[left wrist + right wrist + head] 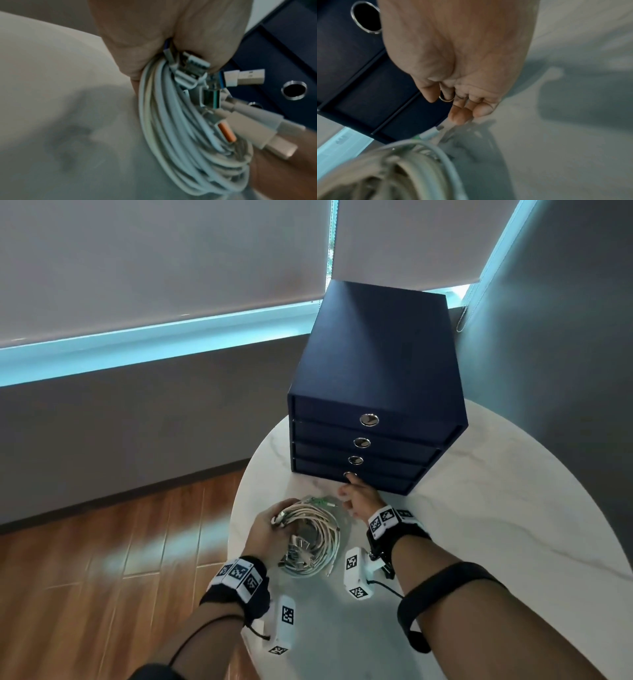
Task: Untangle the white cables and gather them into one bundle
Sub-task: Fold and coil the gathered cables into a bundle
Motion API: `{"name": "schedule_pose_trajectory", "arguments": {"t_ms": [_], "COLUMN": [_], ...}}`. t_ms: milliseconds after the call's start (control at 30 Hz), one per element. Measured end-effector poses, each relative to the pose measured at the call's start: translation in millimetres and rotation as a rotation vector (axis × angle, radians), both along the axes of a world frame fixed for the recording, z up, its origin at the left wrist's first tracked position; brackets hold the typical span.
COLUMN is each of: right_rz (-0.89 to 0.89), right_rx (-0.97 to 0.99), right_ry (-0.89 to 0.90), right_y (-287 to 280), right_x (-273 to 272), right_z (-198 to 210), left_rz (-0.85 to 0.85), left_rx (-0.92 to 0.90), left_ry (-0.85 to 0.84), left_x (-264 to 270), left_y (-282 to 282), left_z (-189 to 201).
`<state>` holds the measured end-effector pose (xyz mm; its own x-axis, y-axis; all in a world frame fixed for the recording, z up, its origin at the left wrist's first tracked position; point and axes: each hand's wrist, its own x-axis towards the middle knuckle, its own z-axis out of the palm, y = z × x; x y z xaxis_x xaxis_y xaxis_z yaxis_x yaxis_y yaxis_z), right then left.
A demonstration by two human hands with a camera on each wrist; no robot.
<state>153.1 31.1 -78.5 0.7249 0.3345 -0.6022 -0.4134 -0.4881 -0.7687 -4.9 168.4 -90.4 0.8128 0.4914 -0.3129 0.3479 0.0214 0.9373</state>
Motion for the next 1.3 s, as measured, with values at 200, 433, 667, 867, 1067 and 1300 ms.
{"name": "schedule_pose_trajectory", "arguments": {"t_ms": [200,433,667,867,1067,1300], "right_rz": [0.054,0.448,0.508,0.487,0.532,0.579], "right_rx": [0.023,-0.235,-0.142,-0.092,-0.128,-0.088], "right_ry": [-0.01,-0.142,-0.139,-0.133,-0.214,-0.233], "right_y": [-24.8,-47.8,-64.6,-69.3,-71.8,-70.2], "right_x": [-30.1,-81.9,-107.3,-108.8,-104.3,-101.4], "right_z": [16.5,12.3,-0.4,8.5,2.2,-2.7], "left_rz": [-0.064,-0.137,-0.159,-0.145,-0.133,-0.021], "left_rx": [-0.052,-0.051,-0.065,0.089,0.174,0.262], "left_ry": [-0.122,-0.152,0.097,0.359,0.445,0.296], "left_x": [2.6,33.2,77.8,109.7,123.1,126.2], "left_y": [-0.5,-11.2,-24.1,-27.0,-35.7,-46.4], "left_z": [35.3,70.2,38.4,6.9,8.8,8.2]}}
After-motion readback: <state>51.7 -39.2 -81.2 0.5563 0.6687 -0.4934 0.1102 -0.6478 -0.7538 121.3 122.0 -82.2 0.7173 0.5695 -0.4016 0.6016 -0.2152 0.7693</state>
